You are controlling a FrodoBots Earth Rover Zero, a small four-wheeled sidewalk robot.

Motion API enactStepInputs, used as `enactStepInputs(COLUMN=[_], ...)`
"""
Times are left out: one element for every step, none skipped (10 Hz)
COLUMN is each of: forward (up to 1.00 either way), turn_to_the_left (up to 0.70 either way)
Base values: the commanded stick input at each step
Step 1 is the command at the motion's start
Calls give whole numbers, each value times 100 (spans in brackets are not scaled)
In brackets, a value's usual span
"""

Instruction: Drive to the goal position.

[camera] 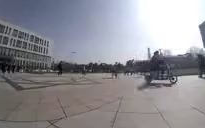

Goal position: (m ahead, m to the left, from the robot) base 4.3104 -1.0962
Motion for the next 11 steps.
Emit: enactStepInputs(forward=[50,50,50,50,50,50,50,50,50,50,50], turn_to_the_left=[0,0,0,0,0,0,0,0,-20,-50,-50])
